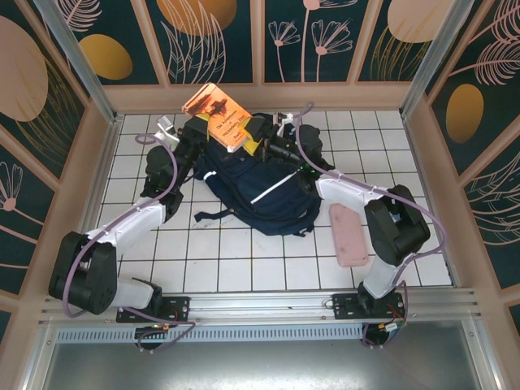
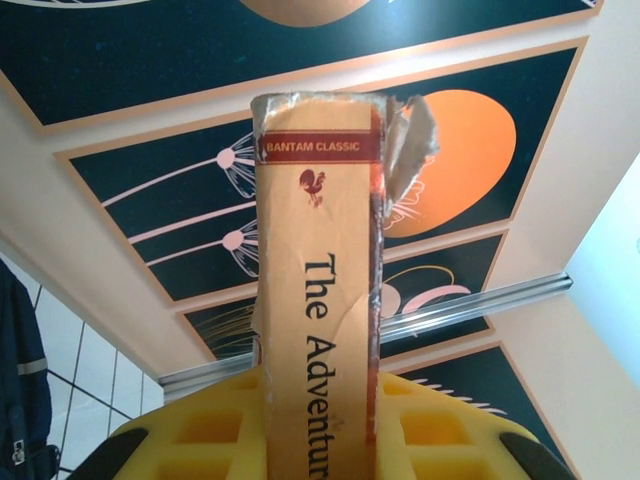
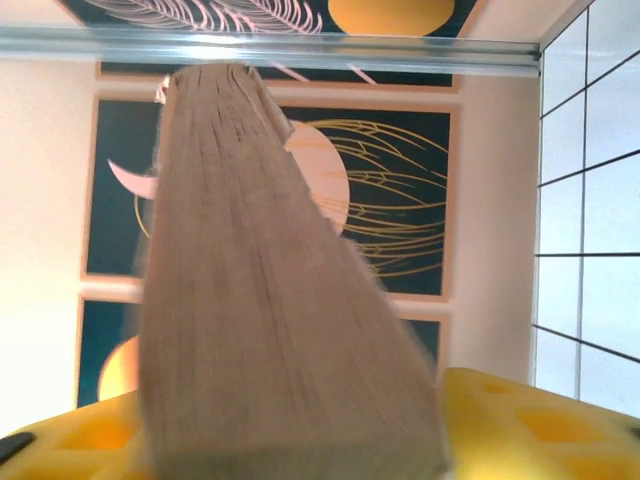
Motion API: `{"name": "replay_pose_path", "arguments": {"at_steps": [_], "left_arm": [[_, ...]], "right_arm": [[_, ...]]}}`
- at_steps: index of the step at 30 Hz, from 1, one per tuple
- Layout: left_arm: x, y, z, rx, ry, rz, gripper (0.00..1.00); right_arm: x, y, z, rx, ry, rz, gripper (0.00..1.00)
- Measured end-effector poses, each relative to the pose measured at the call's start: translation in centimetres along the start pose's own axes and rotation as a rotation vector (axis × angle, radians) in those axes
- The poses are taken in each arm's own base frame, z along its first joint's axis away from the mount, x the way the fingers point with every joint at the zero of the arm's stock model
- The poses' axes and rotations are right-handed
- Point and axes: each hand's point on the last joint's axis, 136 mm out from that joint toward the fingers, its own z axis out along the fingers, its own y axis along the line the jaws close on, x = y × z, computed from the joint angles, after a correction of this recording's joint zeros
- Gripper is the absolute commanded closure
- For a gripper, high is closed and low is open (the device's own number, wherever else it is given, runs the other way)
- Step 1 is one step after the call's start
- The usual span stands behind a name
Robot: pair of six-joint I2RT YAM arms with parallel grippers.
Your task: Pack the student bag
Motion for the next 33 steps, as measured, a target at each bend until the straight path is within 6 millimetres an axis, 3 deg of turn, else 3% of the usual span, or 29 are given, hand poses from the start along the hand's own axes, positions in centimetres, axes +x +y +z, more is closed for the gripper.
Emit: {"name": "replay_pose_path", "arguments": {"at_steps": [5,8,10,14,18,21,24,28,33], "left_arm": [[-0.1,0.8,0.3,-0.017,-0.012,-0.012,0.81],[-0.1,0.8,0.3,-0.019,-0.016,-0.013,0.75],[-0.1,1.0,0.3,-0.028,-0.016,-0.014,0.63],[-0.1,1.4,0.3,-0.044,-0.019,-0.014,0.27],[0.2,2.4,0.0,-0.114,-0.007,0.031,0.15],[1.0,2.9,-0.6,-0.169,0.012,0.106,0.14],[3.2,2.9,-0.8,-0.221,0.07,0.193,0.13],[6.7,3.5,-1.0,-0.289,0.178,0.288,0.13],[11.7,5.9,-0.6,-0.393,0.33,0.404,0.12]], "right_arm": [[-0.5,-0.1,0.1,0.001,-0.031,0.031,0.57],[-0.8,-0.3,0.0,0.006,-0.053,0.043,0.66],[-0.9,-0.5,-0.2,0.012,-0.064,0.044,0.74],[-1.4,-0.9,-0.9,0.054,-0.106,0.029,0.81],[-2.4,-1.9,-2.5,0.137,-0.154,-0.02,0.84],[-3.7,-2.2,-4.3,0.214,-0.189,-0.103,0.84],[-5.6,-2.1,-7.1,0.29,-0.254,-0.192,0.84],[-7.5,-2.2,-11.8,0.388,-0.334,-0.28,0.84],[-8.8,-4.0,-17.3,0.532,-0.413,-0.32,0.83]]}}
